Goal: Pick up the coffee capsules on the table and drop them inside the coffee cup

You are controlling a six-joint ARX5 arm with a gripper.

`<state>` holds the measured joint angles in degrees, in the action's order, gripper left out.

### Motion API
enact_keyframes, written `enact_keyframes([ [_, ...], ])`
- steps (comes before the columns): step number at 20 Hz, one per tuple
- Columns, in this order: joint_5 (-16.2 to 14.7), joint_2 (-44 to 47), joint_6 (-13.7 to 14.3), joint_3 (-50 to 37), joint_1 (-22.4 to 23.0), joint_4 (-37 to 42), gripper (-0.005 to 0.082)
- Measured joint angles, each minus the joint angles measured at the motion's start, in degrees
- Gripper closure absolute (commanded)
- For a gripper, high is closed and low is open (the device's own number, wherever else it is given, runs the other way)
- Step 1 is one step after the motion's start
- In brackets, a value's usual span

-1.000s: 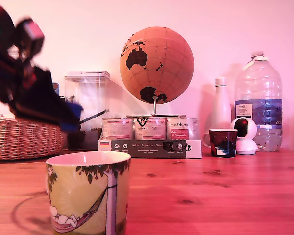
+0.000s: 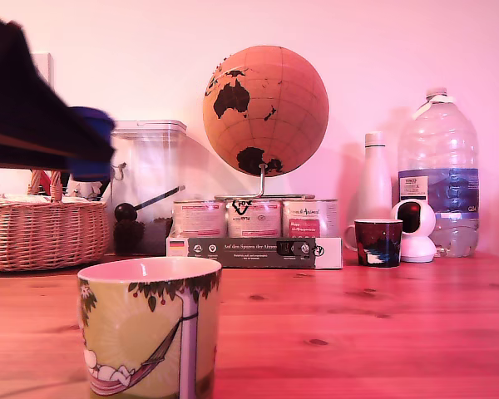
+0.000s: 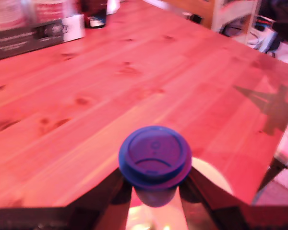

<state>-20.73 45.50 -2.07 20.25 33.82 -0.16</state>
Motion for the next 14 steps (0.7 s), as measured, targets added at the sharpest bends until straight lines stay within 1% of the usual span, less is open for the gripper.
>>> enact_keyframes([
  [2, 1.4, 0.0, -0.6, 0.0, 2.4, -0.2, 0.0641],
  [6, 1.7, 0.0, -0.7, 0.0, 5.5, -0.4, 0.0641],
  [12, 1.7, 0.0, -0.8, 0.0, 5.9, -0.7, 0.0639],
  [14, 1.7, 0.0, -2.2, 0.0, 5.9, -0.9, 0.0637],
])
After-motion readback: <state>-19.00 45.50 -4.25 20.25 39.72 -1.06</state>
